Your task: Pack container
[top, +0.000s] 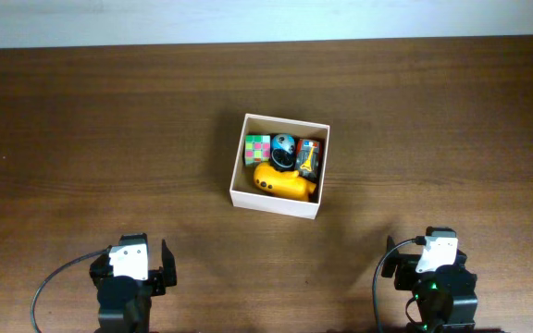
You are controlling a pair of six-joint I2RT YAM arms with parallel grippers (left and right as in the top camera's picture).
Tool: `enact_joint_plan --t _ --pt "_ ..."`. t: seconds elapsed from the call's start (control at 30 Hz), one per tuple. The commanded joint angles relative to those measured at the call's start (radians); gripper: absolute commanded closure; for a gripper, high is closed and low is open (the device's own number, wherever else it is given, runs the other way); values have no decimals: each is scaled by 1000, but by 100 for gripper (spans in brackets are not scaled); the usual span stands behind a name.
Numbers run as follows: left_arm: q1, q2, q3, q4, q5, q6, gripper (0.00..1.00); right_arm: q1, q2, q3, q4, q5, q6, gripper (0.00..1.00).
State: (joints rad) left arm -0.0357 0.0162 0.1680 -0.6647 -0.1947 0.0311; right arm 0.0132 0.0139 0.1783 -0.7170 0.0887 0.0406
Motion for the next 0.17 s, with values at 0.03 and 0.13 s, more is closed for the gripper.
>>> enact_joint_plan --t 0.03,0.13 --pt "6 -10 -6 1 8 16 1 -9 -11 -2 2 1 -3 1" --pt "6 -10 -6 1 8 16 1 -9 -11 -2 2 1 -3 1"
